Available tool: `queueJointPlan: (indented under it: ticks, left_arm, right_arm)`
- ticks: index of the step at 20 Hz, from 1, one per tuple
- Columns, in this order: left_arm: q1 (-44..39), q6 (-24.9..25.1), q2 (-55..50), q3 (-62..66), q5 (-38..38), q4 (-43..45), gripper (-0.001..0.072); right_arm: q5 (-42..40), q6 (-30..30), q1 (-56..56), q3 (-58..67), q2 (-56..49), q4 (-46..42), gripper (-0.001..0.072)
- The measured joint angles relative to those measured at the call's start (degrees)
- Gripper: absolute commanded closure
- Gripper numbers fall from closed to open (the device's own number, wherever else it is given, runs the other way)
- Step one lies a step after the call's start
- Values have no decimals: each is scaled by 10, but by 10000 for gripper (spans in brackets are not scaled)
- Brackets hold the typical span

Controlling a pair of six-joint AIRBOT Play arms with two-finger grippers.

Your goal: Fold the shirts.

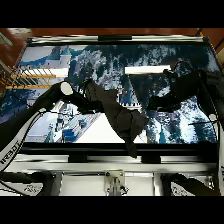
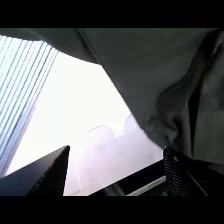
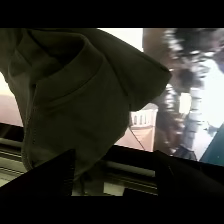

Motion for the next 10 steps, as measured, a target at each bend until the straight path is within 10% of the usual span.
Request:
queueJointPlan:
  ticks: [10]
  left_arm:
    - [-44,0,-51,-26,131,-92,66]
  right_arm:
    - [12,-3,0,-15,-14,30,124]
